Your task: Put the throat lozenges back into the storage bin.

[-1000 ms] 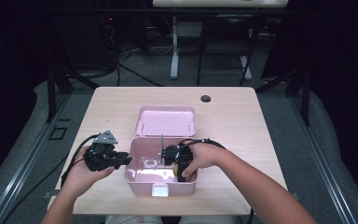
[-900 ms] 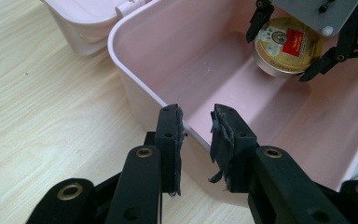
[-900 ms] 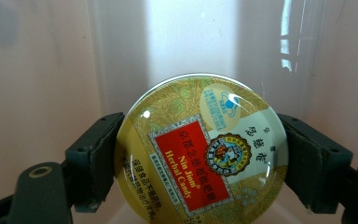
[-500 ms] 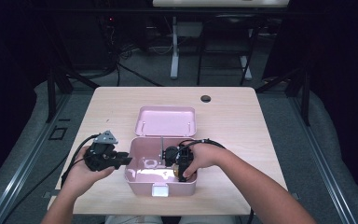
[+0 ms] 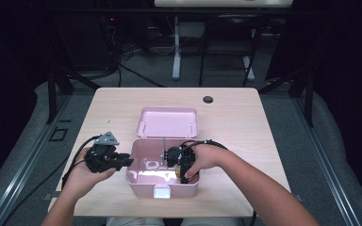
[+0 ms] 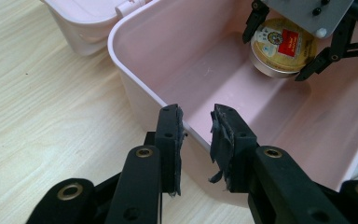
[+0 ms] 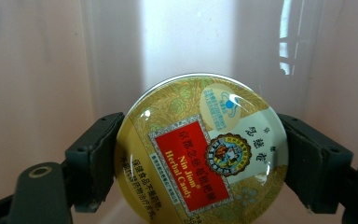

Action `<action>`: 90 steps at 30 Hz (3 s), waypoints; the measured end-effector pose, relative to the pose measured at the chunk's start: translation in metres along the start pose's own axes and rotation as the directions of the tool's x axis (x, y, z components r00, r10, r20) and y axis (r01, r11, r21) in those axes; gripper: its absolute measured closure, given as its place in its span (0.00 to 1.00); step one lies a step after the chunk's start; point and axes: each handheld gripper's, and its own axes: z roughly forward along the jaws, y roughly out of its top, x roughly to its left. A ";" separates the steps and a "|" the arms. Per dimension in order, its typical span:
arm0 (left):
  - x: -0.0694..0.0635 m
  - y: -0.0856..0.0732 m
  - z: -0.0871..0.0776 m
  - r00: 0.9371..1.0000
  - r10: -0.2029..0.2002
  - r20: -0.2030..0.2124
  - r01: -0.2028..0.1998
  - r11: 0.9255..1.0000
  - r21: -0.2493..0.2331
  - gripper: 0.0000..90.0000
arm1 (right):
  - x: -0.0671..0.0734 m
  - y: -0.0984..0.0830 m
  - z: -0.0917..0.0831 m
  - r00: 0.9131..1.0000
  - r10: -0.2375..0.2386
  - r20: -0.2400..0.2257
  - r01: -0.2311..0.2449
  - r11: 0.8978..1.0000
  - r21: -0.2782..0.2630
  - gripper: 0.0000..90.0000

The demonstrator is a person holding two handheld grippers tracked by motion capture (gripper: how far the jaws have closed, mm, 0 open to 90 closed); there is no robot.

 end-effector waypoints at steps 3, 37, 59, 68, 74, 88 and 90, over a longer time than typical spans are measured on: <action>0.000 0.000 0.000 1.000 0.000 0.000 0.000 1.000 -0.001 0.80 | 0.000 0.000 0.001 1.000 -0.002 -0.003 0.002 1.000 0.001 0.22; 0.000 0.000 0.000 1.000 0.002 -0.003 -0.002 1.000 0.000 0.80 | -0.002 -0.001 -0.014 0.999 0.053 0.011 -0.052 0.998 -0.041 0.26; -0.001 0.000 0.000 1.000 0.006 -0.009 -0.006 1.000 0.000 0.80 | 0.003 -0.008 -0.062 0.995 0.083 0.057 -0.077 0.992 -0.096 0.31; -0.001 0.000 0.000 1.000 0.008 -0.007 -0.008 1.000 0.001 0.80 | 0.003 -0.015 -0.085 0.993 0.090 0.077 -0.082 0.991 -0.109 0.32; -0.001 0.000 0.000 1.000 0.006 -0.008 -0.006 1.000 0.002 0.80 | 0.004 -0.021 -0.092 0.993 0.097 0.074 -0.090 0.992 -0.090 0.32; -0.001 0.000 0.000 1.000 0.007 -0.009 -0.007 1.000 0.000 0.80 | 0.003 -0.039 -0.100 0.988 0.127 0.086 -0.123 0.991 -0.056 0.33; -0.001 0.000 0.000 1.000 0.005 -0.009 -0.005 1.000 -0.001 0.80 | 0.002 -0.042 -0.099 0.987 0.134 0.084 -0.129 0.990 -0.053 0.33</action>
